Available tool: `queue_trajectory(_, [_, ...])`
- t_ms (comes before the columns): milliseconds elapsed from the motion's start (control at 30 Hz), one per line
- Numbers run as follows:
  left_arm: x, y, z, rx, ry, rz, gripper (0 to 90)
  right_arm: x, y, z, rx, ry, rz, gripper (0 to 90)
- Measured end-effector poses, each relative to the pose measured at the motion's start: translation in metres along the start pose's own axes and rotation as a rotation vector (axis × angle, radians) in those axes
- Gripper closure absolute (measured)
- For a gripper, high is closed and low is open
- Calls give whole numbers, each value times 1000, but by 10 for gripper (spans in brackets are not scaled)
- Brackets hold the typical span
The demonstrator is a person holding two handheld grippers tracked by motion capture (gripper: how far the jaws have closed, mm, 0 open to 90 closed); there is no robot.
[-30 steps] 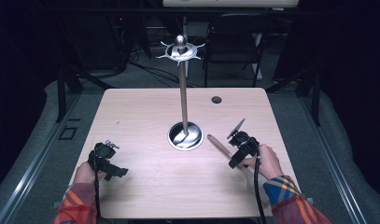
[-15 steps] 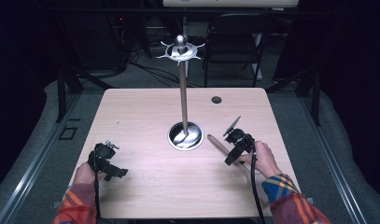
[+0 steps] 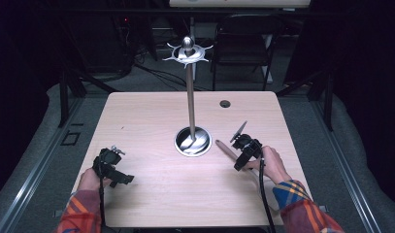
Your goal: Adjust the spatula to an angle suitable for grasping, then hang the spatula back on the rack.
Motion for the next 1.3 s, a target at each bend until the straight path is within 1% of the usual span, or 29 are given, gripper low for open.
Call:
queue_trajectory(67, [0,0,0,0,1,2,0,-1,0,0,1,-6,5,369])
queue_trajectory(100, [0,0,0,0,1,1,0,-1,0,1,-5,-9,15,404])
queue_trajectory(133, [0,0,0,0,1,1,0,-2,1,2,7,-10,11,457])
queue_trajectory(200, [0,0,0,-2,2,0,0,-2,2,3,10,-14,11,492])
queue_trajectory(233, [0,0,0,-2,2,0,0,-2,2,4,0,-10,2,522])
queue_trajectory(267, [0,-1,0,-2,1,1,0,-1,2,3,14,-13,8,533])
queue_trajectory(333, [0,-1,0,-1,2,1,0,-1,2,3,18,-11,5,547])
queue_trajectory(367, [0,0,0,0,1,3,0,-1,2,4,16,-15,4,584])
queue_trajectory(400, [0,0,0,2,2,4,0,-1,2,4,18,-17,5,596])
queue_trajectory(567, [0,-1,0,4,3,4,0,-1,2,6,17,-18,6,639])
queue_trajectory(600, [0,-1,0,4,3,4,0,-1,2,6,22,-20,-2,644])
queue_trajectory(633, [0,-1,0,3,3,4,0,-1,2,7,13,-22,-5,651])
queue_trajectory(700, [0,0,0,6,3,6,0,-1,2,7,26,-25,-12,670])
queue_trajectory(767, [0,0,0,6,3,6,0,-2,2,6,48,-27,-6,696])
queue_trajectory(833, [0,-1,0,4,3,5,0,-3,2,7,45,-33,-5,698])
queue_trajectory(867, [0,-1,-1,4,3,4,0,-2,2,8,31,-26,15,713])
queue_trajectory(933, [0,-1,-1,5,4,6,0,-1,2,8,35,-21,10,742])
queue_trajectory(1000, [0,-1,-1,3,4,6,0,0,2,8,38,-17,16,749])
queue_trajectory(1033, [0,-1,-1,4,4,7,0,0,2,8,30,-20,14,751])
queue_trajectory(1100, [0,0,-1,4,4,9,0,-1,2,6,49,-23,8,760])
queue_trajectory(1133, [0,0,-1,4,4,8,0,1,2,9,16,-12,36,764])
queue_trajectory(1167, [0,0,-1,4,4,8,0,0,2,7,27,-1,28,768])
queue_trajectory(1233, [0,-1,-1,3,4,7,0,1,2,6,29,2,27,771])
queue_trajectory(1300, [1,-1,-2,2,7,7,0,2,2,4,19,-2,25,774])
Point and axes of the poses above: each handheld gripper's, and its own axes: z roughly forward along the jaws, y roughly out of its top, x roughly to its left, the point moved 4 cm from there along z, roughly forward along the jaws, and after that the axes turned 6 degrees about x, right-handed, at the moved point
